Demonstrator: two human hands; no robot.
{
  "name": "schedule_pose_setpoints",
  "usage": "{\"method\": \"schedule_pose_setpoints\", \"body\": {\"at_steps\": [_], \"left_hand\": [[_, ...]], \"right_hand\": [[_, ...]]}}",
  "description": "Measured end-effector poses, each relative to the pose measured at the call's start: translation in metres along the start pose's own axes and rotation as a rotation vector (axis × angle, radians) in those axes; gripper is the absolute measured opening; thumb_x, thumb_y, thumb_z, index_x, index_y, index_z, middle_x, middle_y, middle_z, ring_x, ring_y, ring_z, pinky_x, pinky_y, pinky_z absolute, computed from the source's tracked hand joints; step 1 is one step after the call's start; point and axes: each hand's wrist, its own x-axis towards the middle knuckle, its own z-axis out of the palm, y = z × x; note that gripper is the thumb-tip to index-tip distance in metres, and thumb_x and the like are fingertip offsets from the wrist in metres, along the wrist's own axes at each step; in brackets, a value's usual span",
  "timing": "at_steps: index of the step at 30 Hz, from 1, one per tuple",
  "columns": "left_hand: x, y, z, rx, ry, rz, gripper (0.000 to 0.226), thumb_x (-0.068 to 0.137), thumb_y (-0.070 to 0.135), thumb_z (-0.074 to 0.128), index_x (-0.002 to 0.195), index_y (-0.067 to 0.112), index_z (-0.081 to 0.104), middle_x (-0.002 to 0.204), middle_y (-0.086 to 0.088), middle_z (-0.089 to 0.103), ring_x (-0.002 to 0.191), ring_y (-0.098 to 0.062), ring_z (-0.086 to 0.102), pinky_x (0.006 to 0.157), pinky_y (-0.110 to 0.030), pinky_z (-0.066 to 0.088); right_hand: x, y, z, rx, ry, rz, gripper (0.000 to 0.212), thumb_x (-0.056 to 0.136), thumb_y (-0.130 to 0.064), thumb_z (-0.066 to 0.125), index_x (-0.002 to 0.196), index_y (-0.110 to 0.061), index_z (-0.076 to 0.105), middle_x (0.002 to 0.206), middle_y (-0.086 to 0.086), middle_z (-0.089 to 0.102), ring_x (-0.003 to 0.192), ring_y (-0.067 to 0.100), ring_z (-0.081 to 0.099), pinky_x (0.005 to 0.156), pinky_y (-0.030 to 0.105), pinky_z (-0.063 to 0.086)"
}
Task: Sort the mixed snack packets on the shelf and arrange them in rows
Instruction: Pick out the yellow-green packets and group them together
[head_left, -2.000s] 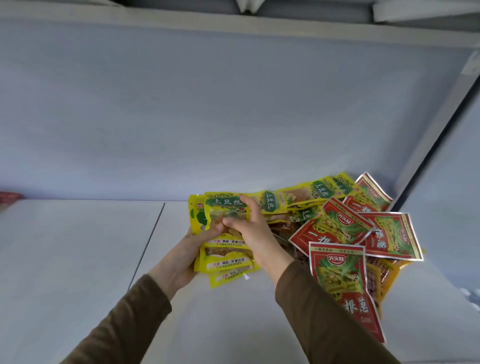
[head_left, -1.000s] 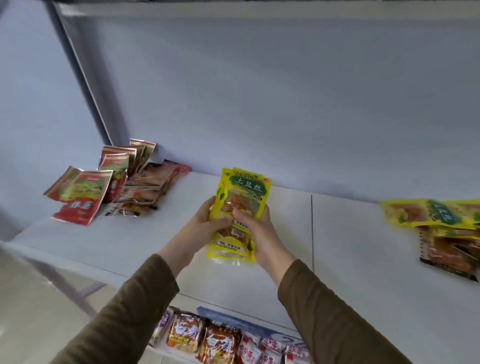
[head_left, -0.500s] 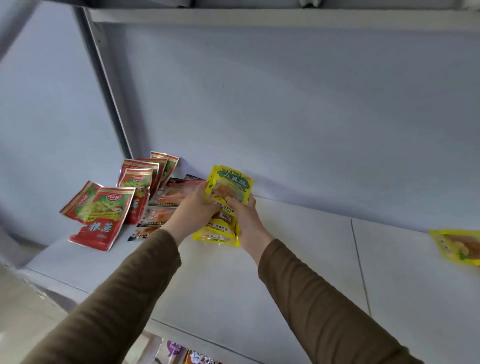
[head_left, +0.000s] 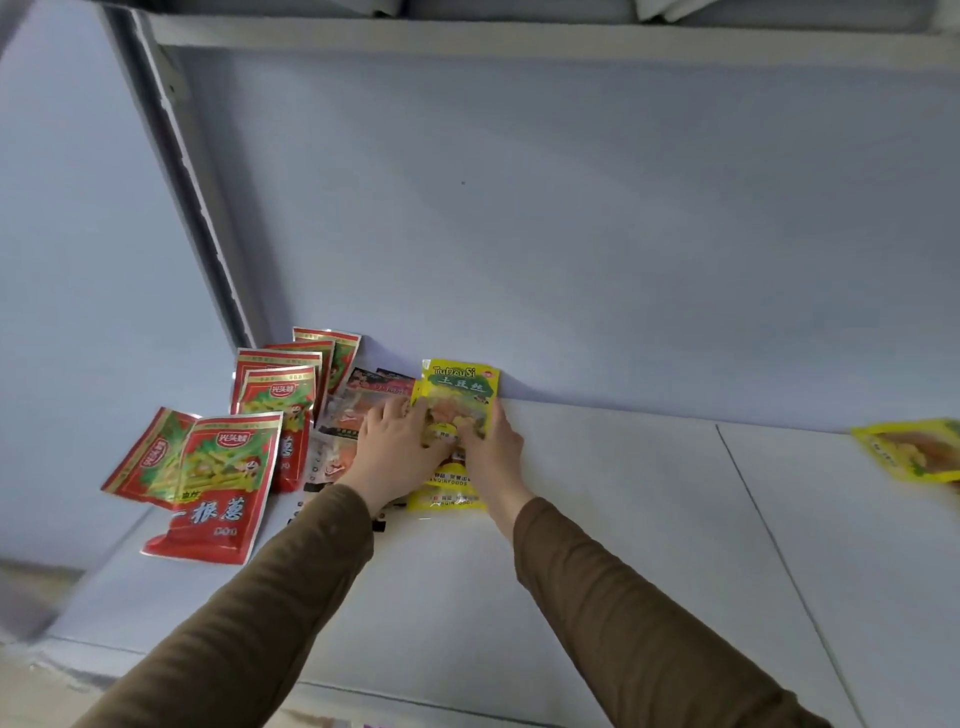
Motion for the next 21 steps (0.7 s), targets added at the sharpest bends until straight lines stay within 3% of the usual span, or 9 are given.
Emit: {"method": "schedule_pose_setpoints", "body": {"at_steps": [5,11,17,21], "left_hand": [[0.0,-0.005,0.002,0.03,0.007,0.082,0.076,0.099,0.065,0.041,0.159,0.019,0.03,0.161,-0.013,0.039,0.15,-0.035,0.03,0.124,-0.051,0.01],[0.002,-0.009,0.0,-0.015,0.022,0.143,0.072,0.098,0.066,0.043,0.154,0.021,0.036,0.161,-0.011,0.039,0.151,-0.034,0.028,0.124,-0.051,0.012],[0.001,-0.002,-0.005,-0.02,0.058,0.173,0.078,0.099,0.062,0.046,0.161,0.019,0.027,0.167,-0.011,0.028,0.156,-0.032,0.017,0.125,-0.047,0.009],[0.001,0.015,-0.008,-0.008,0.107,0.25,0.077,0.098,0.058,0.051,0.161,0.019,0.029,0.167,-0.007,0.03,0.155,-0.031,0.018,0.126,-0.047,0.008]], "right_hand": [[0.0,-0.005,0.0,-0.086,-0.03,0.013,0.068,0.103,-0.045,0.05,0.16,-0.016,0.027,0.161,0.009,0.034,0.147,0.032,0.03,0.118,0.047,0.032],[-0.005,-0.004,-0.008,-0.036,-0.011,0.005,0.071,0.1,-0.052,0.053,0.159,-0.021,0.029,0.158,0.007,0.04,0.146,0.03,0.034,0.116,0.049,0.036],[-0.015,-0.009,-0.021,-0.016,0.008,-0.027,0.066,0.099,-0.05,0.056,0.155,-0.022,0.037,0.154,0.006,0.046,0.143,0.029,0.039,0.113,0.049,0.04],[-0.025,-0.011,-0.049,-0.222,0.059,-0.179,0.05,0.097,-0.043,0.058,0.141,-0.021,0.051,0.142,0.004,0.055,0.135,0.029,0.041,0.109,0.038,0.037]]}}
